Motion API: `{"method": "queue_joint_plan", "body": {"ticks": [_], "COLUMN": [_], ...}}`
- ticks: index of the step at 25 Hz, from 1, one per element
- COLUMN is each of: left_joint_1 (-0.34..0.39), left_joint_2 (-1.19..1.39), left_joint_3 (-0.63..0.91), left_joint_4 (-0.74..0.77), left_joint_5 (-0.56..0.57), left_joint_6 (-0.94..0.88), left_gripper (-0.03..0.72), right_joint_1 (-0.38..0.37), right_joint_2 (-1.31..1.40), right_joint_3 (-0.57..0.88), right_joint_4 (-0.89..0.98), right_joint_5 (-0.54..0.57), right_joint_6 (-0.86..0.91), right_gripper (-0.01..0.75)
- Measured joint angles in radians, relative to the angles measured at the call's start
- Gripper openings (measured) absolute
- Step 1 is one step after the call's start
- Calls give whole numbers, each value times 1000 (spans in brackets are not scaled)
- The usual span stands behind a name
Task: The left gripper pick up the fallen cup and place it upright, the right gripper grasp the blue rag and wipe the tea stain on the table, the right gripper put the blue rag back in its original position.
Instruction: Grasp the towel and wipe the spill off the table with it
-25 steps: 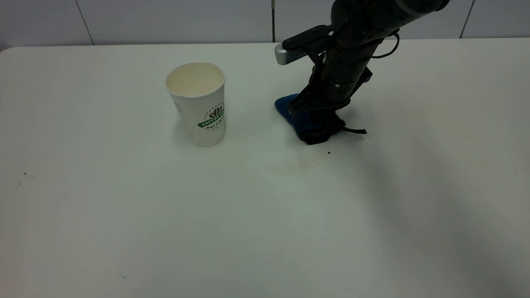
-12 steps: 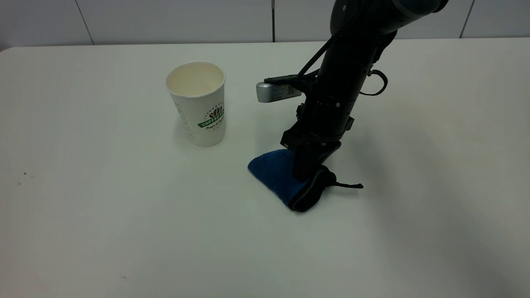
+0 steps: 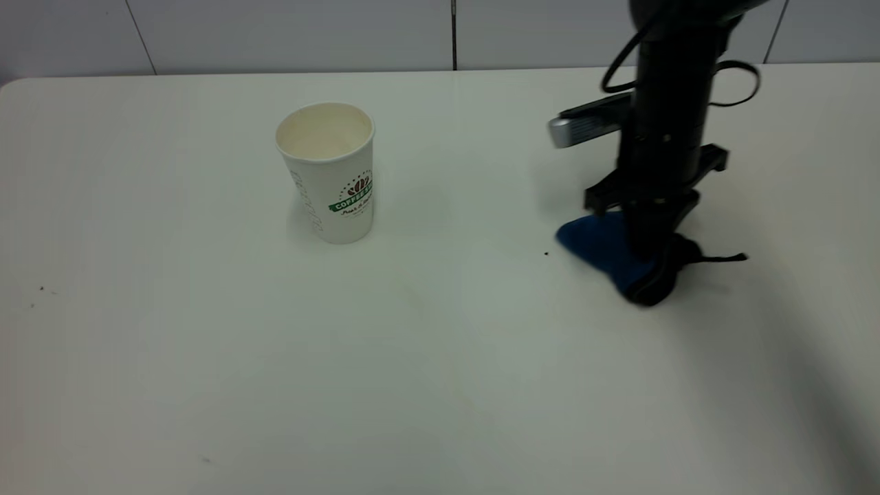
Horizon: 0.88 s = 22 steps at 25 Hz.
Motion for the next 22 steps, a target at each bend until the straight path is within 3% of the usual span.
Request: {"method": "queue_joint_plan", "body": {"ticks": [5, 14, 17, 22], "left_joint_1": [0, 0, 0, 0], "left_joint_2": [0, 0, 0, 0], "left_joint_3": [0, 0, 0, 0], "left_joint_4": [0, 0, 0, 0], "left_joint_5": [0, 0, 0, 0], "left_joint_6": [0, 1, 1, 1], "left_gripper": [547, 547, 547, 547], "right_joint_1": [-124, -148, -154, -167], "right_joint_2": [-7, -7, -18, -110], "right_joint_3": [0, 6, 11, 20], "right_joint_4": [-33, 59, 61, 34], "right_joint_5": [-69, -126, -137, -117], "right_joint_6": [27, -44, -16, 28], "right_gripper": [60, 102, 221, 559]}}
